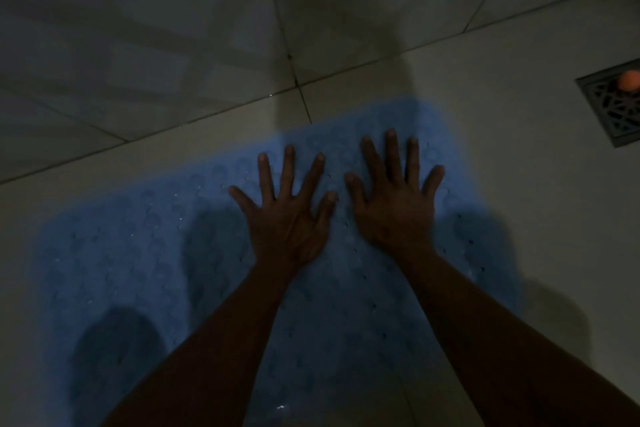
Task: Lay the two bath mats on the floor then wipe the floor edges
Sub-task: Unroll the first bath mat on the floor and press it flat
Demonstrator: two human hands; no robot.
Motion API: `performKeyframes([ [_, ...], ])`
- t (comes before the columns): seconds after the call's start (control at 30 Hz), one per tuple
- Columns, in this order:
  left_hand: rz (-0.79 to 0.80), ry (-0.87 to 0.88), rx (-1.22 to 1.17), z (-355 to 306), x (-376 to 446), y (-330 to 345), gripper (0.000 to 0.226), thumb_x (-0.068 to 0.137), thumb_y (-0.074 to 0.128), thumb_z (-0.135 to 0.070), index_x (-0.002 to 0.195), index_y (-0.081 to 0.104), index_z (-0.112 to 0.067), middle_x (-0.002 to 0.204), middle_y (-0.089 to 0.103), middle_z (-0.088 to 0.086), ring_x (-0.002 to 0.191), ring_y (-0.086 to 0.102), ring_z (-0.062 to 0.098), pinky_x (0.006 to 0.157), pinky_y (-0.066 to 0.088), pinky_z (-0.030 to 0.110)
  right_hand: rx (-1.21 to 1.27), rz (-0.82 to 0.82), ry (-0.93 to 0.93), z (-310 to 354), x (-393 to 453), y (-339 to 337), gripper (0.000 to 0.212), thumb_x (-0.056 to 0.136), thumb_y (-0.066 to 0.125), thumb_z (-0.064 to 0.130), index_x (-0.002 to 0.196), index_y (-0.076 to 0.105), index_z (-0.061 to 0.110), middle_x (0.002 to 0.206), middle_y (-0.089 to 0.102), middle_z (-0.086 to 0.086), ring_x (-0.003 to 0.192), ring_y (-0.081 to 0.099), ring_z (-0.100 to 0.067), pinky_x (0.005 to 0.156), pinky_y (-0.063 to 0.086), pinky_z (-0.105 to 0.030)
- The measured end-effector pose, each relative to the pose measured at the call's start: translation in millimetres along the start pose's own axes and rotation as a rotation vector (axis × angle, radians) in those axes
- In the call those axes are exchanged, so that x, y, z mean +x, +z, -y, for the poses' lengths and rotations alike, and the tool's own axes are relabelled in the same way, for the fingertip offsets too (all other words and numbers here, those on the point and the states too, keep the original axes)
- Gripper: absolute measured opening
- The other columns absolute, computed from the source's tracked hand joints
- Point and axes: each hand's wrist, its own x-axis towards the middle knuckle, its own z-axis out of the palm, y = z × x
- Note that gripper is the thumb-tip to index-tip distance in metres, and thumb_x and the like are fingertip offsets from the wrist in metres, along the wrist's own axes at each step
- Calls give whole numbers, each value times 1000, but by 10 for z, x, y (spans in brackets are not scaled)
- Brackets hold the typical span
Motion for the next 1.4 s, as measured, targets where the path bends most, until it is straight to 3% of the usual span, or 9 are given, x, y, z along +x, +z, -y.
performKeyframes([
  [0.07,37,-10,-5,3,23,-13,65,98,17,-71,156,-2,-50,170,-5,-4,155,-13,31,110,2,79,-11,-37,-8,10,-6,13,64,100,30,65,157,23,36,167,15,2,155,8,-28,118,6,-67],
  [0.23,41,-15,25,0,36,-36,66,98,22,-71,157,3,-49,170,-6,-4,155,-13,32,109,3,79,19,112,22,-7,59,-37,64,100,24,66,157,7,42,168,1,9,155,-8,-25,117,-1,-67],
  [0.53,37,-22,9,-6,50,-43,67,98,23,-71,157,2,-48,170,-6,-4,155,-13,32,110,3,78,-17,96,13,19,61,-54,63,101,23,63,158,5,41,168,1,7,155,-8,-26,116,1,-69],
  [0.7,20,-3,6,-4,35,-20,65,99,20,-70,158,2,-47,170,-3,-3,155,-10,32,110,5,78,-33,33,-9,27,49,-15,60,102,28,61,157,22,38,166,17,5,155,6,-28,116,6,-69],
  [0.8,17,-2,12,10,16,-20,63,100,19,-69,157,3,-49,170,-2,-5,156,-10,31,111,3,77,-20,137,-11,6,78,-37,62,101,20,65,157,8,43,168,1,9,154,-11,-25,118,-5,-66],
  [0.9,157,-16,-61,28,84,-101,63,98,14,-70,154,-9,-54,167,-18,-11,152,-25,28,111,-8,77,2,251,15,38,133,-122,62,101,15,63,156,-5,44,166,-14,11,151,-24,-25,117,-11,-64],
  [1.1,298,64,-195,338,-199,-412,61,105,28,-52,159,2,-42,170,-6,-3,155,-11,27,119,4,69,108,348,62,415,-101,-355,57,105,26,45,159,9,33,168,-4,-2,154,-8,-32,119,7,-64],
  [1.2,278,-22,-292,569,-533,-608,63,105,39,-44,160,10,-34,170,7,1,156,1,28,119,14,65,176,392,9,717,-376,-447,56,105,32,39,158,15,30,168,3,-4,154,2,-33,117,16,-63],
  [1.4,194,-186,-407,1302,-1039,-1224,66,103,47,-40,160,16,-27,169,13,3,155,10,26,122,13,57,265,432,-128,1461,-770,-670,58,104,41,38,157,26,20,165,18,-16,151,18,-33,121,22,-48],
])
